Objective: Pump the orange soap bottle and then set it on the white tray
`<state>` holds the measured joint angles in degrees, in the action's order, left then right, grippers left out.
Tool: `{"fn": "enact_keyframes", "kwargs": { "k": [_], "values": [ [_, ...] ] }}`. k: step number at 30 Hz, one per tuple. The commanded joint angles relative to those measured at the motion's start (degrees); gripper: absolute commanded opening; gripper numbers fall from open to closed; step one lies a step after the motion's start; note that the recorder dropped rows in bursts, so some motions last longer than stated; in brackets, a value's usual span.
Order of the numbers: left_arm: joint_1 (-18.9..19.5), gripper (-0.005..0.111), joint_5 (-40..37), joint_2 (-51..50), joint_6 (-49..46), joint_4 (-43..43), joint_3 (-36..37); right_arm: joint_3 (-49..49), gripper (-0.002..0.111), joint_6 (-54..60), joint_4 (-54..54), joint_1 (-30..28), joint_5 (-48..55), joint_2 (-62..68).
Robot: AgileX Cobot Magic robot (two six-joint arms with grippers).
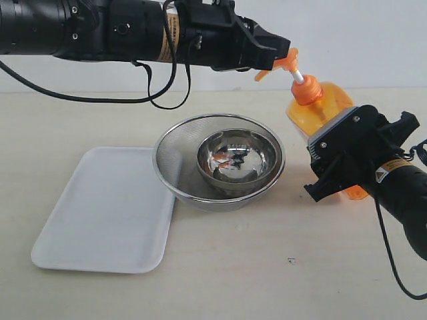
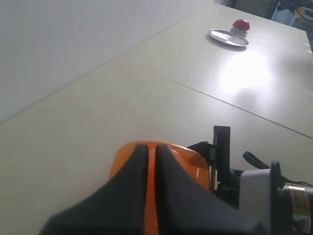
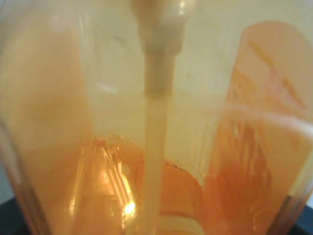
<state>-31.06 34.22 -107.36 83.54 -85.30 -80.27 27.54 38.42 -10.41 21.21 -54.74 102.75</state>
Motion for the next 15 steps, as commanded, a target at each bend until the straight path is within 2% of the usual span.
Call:
{"fn": "enact_keyframes", "kwargs": {
  "k": [1,15],
  "values": [
    [-0.9,0.005,0.5,-1.1,-0.4,-0.7,0.0,0.0,0.0,-0.8,0.7,0.0,0.6,-0.4],
    [-1.6,0.005,0.4,-1.1,-0.7,-0.8,0.0,0.0,0.0,-1.0,2.2,0.0,0.6,-0.4]
  ]
}}
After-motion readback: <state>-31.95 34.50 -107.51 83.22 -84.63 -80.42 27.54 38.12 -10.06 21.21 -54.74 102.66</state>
